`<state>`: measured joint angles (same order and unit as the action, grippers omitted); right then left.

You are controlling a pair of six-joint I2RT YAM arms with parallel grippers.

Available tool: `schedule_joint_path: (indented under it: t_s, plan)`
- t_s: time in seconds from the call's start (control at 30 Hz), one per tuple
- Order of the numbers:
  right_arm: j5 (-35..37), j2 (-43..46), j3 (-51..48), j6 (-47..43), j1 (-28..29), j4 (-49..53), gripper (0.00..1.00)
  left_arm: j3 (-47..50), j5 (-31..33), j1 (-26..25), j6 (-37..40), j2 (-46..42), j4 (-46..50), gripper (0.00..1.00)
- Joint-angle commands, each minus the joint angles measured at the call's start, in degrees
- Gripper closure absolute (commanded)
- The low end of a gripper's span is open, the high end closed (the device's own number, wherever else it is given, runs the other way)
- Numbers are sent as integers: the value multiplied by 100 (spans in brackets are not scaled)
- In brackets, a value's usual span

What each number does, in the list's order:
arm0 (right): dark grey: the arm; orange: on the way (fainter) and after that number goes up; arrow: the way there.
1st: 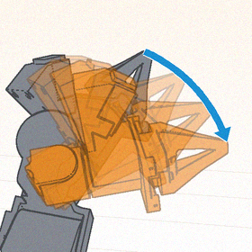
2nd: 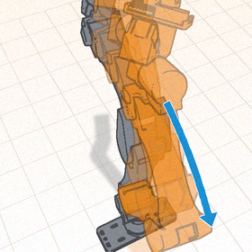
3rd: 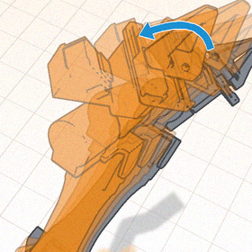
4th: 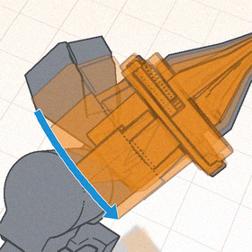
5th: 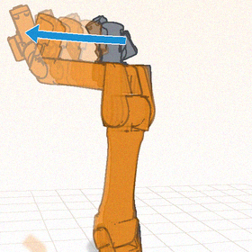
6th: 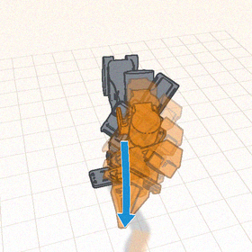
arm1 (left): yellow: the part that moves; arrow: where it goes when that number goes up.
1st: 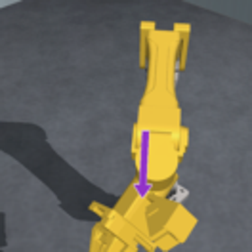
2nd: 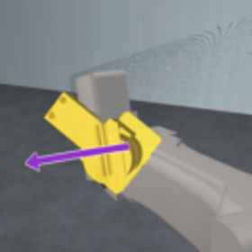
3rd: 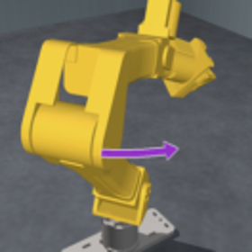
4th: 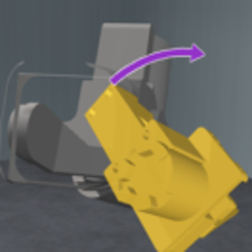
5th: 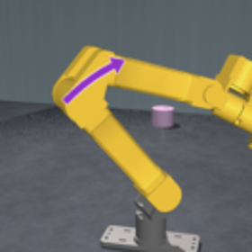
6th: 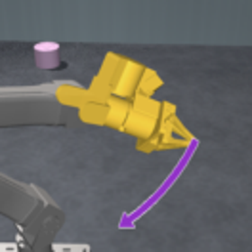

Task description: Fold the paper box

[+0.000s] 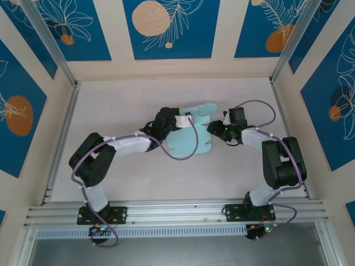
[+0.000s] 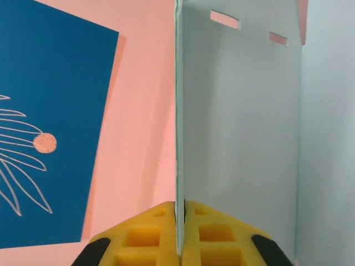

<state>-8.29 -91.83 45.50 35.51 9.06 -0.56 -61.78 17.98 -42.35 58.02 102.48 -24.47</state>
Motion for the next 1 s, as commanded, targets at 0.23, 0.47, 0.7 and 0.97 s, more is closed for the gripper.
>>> schedule_joint_path:
  t_s: [0.23,0.47,0.7,0.97]
  plan:
    - [-1077,65,-201,88,-220,-1534,50,-308,-808,297,-546,-185,1032,100]
    - [-929,-66,-154,136,-280,-1557,43,-328,-822,317,-568,-174,1009,100]
    - [-999,-310,-320,385,-249,-1907,42,-371,-867,325,-681,-184,989,100]
    - [-1019,-529,-357,478,-133,-2051,42,-418,-892,332,-731,-178,1005,100]
